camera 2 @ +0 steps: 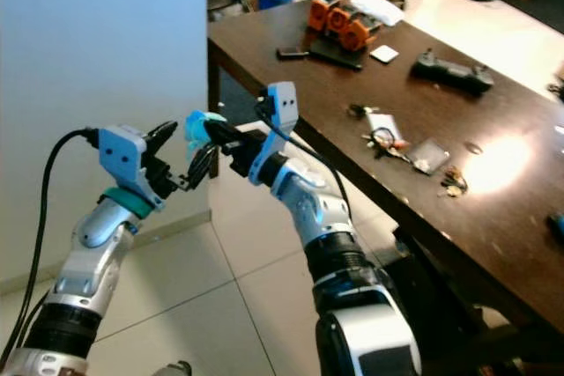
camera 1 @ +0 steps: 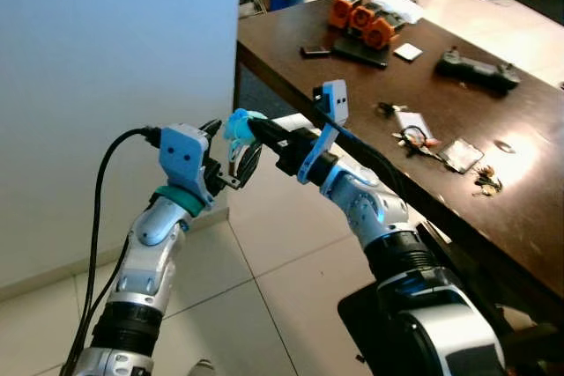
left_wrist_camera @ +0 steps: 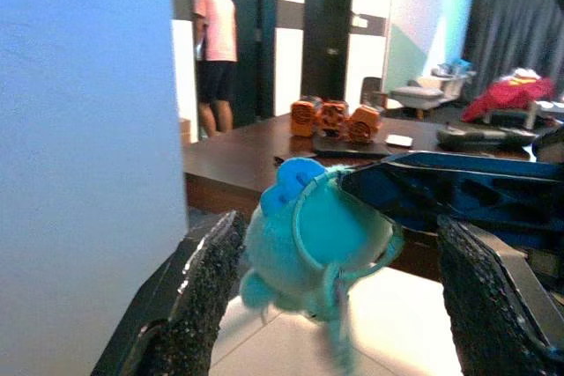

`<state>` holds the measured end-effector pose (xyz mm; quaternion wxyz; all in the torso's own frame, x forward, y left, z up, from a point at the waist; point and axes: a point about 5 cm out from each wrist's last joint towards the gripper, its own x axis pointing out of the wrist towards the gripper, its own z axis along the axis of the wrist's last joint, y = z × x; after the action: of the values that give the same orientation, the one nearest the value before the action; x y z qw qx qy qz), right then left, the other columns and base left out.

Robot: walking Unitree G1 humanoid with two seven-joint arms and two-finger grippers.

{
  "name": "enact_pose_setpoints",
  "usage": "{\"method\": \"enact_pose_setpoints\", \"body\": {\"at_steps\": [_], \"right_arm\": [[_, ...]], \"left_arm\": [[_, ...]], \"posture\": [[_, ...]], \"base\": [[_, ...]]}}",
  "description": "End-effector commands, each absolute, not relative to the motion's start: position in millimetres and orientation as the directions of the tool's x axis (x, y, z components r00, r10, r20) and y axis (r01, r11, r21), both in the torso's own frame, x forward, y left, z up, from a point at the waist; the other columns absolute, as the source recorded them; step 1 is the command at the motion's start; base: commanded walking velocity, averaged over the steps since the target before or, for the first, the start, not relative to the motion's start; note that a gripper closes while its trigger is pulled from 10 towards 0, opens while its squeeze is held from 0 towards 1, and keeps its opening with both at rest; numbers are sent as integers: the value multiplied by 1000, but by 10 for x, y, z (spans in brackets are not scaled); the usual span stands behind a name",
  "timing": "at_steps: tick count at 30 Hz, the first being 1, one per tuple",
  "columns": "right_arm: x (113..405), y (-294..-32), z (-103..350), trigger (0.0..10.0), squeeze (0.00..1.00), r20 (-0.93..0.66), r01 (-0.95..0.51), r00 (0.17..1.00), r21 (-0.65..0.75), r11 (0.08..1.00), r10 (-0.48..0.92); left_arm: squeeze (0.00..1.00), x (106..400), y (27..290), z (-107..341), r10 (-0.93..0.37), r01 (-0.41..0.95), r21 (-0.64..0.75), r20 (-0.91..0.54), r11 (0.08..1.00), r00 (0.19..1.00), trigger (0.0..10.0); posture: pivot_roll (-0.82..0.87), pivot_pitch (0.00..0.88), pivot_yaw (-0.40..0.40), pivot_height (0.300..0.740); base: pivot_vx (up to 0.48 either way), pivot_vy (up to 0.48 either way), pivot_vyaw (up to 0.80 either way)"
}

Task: Hang keys on a hook

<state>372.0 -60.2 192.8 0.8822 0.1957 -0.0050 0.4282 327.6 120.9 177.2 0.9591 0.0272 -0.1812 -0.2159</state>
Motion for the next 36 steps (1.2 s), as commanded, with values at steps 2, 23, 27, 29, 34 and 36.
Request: {"method": "enact_pose_setpoints", "body": {"at_steps": [2, 23, 27, 29, 34, 36], "right_arm": [[3709, -580, 1828, 10000, 0, 142, -746, 632, 377, 549, 762], [3810, -948, 2206, 10000, 0, 297, -827, 529, 388, 406, 795], [3765, -962, 2237, 10000, 0, 289, -886, 431, 315, 341, 855], [3746, -984, 2231, 10000, 0, 276, -903, 393, 297, 311, 877], [3711, -1025, 2240, 10000, 0, 254, -927, 338, 255, 274, 906], [3696, -1045, 2248, 10000, 0, 245, -936, 318, 239, 260, 916]], "left_arm": [[0, 3276, 1294, 1841, -387, 359, 144, 370, 922, 845, 10000], [0, 3118, 1614, 2063, -393, 334, 207, 446, 919, 804, 10000], [0, 3048, 1665, 2158, -438, 363, 246, 462, 899, 772, 10000], [0, 3011, 1675, 2215, -462, 383, 259, 471, 887, 751, 10000], [0, 2955, 1698, 2294, -498, 408, 287, 476, 867, 725, 10000], [0, 2937, 1711, 2337, -511, 413, 301, 479, 859, 714, 10000]], "posture": [[231, 0, -84, 740], [265, 0, -87, 740], [270, 0, -92, 740], [270, 0, -94, 740], [266, 0, -95, 740], [262, 1, -98, 740]], "base": [[0, 0, 800], [0, 0, 800], [0, 0, 800], [0, 0, 800], [0, 0, 800], [0, 0, 675]]}}
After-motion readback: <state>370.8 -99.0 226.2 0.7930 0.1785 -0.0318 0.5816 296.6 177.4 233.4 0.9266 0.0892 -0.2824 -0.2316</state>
